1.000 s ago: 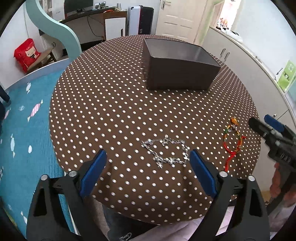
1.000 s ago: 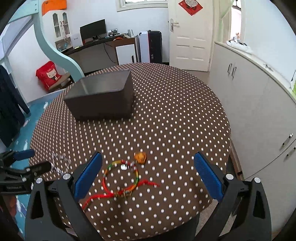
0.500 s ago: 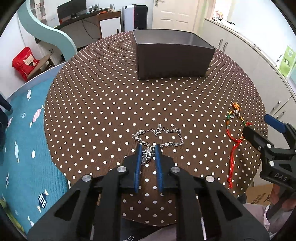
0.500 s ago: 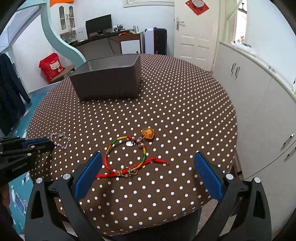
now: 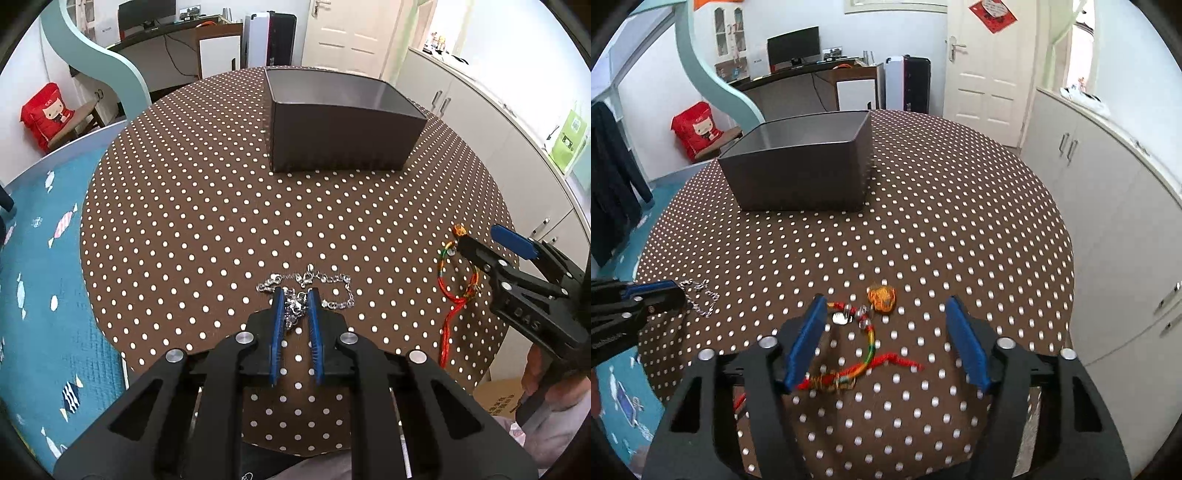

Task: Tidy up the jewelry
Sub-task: 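Grasp the rainbow string bracelet with the right gripper while the left gripper grasps the silver chain, then carry the bracelet and chain into the silver tin and open both grippers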

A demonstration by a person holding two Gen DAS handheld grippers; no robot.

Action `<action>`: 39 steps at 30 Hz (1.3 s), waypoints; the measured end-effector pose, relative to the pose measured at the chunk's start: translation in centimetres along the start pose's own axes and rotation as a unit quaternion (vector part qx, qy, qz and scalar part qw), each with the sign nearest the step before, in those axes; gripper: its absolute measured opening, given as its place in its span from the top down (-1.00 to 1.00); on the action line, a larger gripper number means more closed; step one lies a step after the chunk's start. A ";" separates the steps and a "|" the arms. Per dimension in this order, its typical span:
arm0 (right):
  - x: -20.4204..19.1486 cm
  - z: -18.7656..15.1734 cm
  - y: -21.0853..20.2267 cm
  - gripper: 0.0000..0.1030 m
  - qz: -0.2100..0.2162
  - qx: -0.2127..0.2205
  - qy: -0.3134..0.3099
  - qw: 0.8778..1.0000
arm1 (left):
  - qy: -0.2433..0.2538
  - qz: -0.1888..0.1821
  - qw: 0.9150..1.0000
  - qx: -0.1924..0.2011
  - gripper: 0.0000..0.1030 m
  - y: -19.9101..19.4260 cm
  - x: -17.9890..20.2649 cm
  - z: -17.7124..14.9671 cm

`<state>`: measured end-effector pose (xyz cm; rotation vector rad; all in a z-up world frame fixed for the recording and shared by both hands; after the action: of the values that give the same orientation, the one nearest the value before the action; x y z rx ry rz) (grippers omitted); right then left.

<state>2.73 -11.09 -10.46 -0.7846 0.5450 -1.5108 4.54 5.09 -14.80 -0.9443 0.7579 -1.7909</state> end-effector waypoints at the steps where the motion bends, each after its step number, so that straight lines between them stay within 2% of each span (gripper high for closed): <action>1: -0.3 0.1 0.2 -0.04 0.004 -0.001 -0.010 1.000 | 0.001 0.001 1.000 0.000 0.74 0.0 0.0 0.1; 4: -1.1 -0.2 1.0 0.19 0.022 -0.015 -0.035 0.999 | 0.002 0.001 1.000 -0.001 0.74 0.2 0.0 0.1; 5: -1.4 -0.5 0.8 0.27 0.017 0.001 -0.049 0.999 | 0.002 0.000 1.000 -0.001 0.74 0.2 0.0 0.2; 7: -1.6 -0.7 0.4 0.71 0.034 0.008 -0.063 0.997 | 0.002 0.001 1.000 -0.002 0.74 0.3 -0.1 0.3; 9: -1.7 -0.8 0.3 0.90 0.035 0.008 -0.071 0.997 | 0.001 0.000 1.000 -0.002 0.74 0.3 0.0 0.3; 14: -0.4 -0.7 0.4 0.95 0.059 -0.006 -0.049 0.997 | 0.001 -0.005 1.000 0.001 0.74 0.4 0.1 0.6; 21: 1.2 0.7 -0.1 0.96 0.058 0.002 -0.032 0.998 | 0.009 -0.010 1.000 0.016 0.74 -0.2 0.6 1.6; 32: 1.9 4.7 -2.6 0.96 0.048 0.059 -0.033 0.997 | 0.026 -0.014 0.998 0.052 0.74 -2.0 1.5 4.8; 39: 1.3 7.8 -4.2 0.96 0.064 0.101 -0.043 0.992 | 0.036 -0.035 0.995 0.082 0.74 -4.1 1.4 8.2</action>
<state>5.87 -11.05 -2.05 -0.6426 0.3635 -1.3821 9.35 4.56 -6.89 -0.8108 0.6184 -1.9257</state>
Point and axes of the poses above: each gripper's, at about its wrist camera, not at the fingertips, and y roughly the way its jaws point, x to its right, z to its top, the point moved 1 cm from there along y, roughly the way its jaws point, and after that the axes turned 12 degrees about -z, right-handed, at the moved point
